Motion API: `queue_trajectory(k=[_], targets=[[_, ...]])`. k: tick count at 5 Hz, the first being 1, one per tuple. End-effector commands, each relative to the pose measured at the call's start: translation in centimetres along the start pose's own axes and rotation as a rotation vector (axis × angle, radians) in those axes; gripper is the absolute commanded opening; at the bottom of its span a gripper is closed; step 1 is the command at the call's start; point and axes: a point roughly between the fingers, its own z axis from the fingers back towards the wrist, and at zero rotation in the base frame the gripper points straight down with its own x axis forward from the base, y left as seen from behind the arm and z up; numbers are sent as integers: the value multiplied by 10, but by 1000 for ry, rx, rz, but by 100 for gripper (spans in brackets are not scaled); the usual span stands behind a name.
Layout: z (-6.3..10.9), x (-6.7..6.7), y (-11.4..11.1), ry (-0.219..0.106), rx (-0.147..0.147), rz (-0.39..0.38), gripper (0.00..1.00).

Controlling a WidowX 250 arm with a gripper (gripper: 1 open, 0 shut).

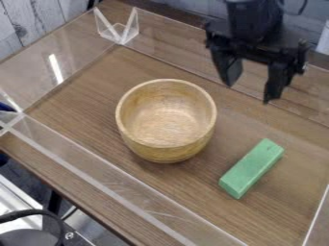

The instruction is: Remove the green block from inside the brown bowl and put it on the table

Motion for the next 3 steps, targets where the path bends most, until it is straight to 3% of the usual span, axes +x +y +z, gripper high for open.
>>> queue_trajectory(k=[1, 3], targets=[[-8, 4, -3, -2, 20, -23, 100], [-41, -6, -7, 63, 64, -60, 100]])
